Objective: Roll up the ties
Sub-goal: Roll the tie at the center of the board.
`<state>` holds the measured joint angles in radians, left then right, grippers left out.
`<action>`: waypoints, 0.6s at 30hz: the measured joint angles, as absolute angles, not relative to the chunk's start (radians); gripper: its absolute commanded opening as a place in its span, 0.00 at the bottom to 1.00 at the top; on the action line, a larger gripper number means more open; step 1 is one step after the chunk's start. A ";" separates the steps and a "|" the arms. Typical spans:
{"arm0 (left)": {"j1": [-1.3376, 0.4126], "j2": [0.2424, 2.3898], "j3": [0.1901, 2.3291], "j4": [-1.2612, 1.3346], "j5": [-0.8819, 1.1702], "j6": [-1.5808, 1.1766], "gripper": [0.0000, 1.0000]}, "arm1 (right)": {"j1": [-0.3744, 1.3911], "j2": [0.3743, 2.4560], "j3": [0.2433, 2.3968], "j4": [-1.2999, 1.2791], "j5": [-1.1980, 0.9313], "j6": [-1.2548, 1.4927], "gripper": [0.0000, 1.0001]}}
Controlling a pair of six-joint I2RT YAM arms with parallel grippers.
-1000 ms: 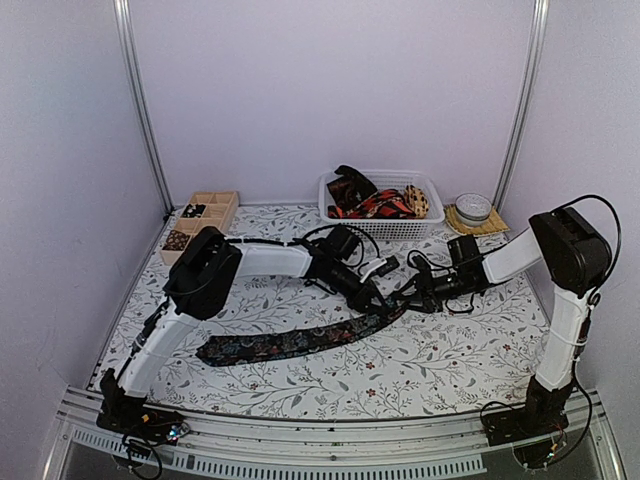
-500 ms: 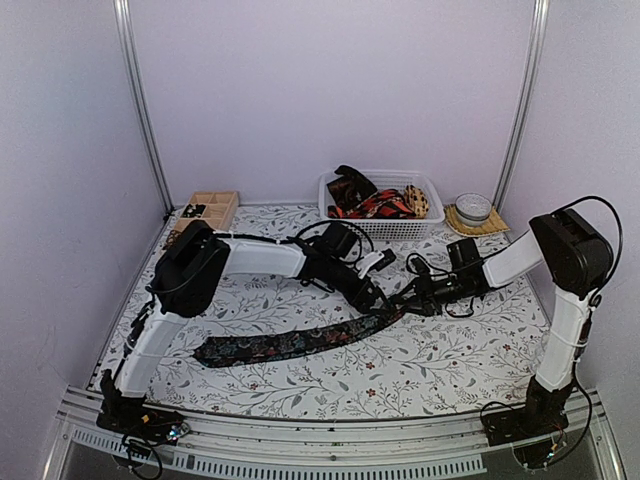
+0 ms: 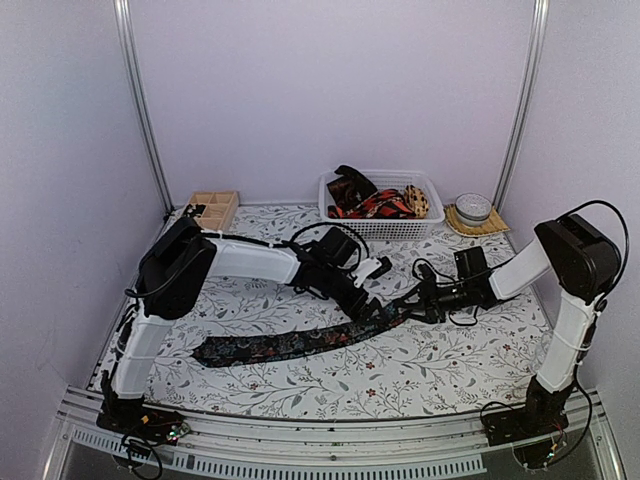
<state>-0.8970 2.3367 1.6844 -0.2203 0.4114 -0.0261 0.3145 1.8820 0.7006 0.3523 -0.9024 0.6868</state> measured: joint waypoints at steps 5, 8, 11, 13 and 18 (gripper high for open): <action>-0.898 2.318 1.654 -0.210 0.406 -0.026 0.98 | 0.315 1.878 0.674 0.405 -0.900 0.719 0.44; -0.900 2.318 1.654 -0.208 0.402 -0.027 0.97 | 0.318 1.878 0.662 0.433 -0.900 0.736 0.43; -0.905 2.320 1.669 -0.229 0.373 -0.030 0.93 | 0.329 1.878 0.659 0.450 -0.900 0.749 0.43; -0.909 2.329 1.691 -0.252 0.349 -0.033 0.89 | 0.340 1.878 0.658 0.455 -0.898 0.753 0.43; -0.911 2.348 1.723 -0.271 0.315 -0.034 0.79 | 0.356 1.878 0.657 0.461 -0.896 0.763 0.44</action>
<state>-0.9112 2.3478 1.7229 -0.2710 0.3149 -0.0341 0.3565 1.8778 0.6567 0.4606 -0.8959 0.7628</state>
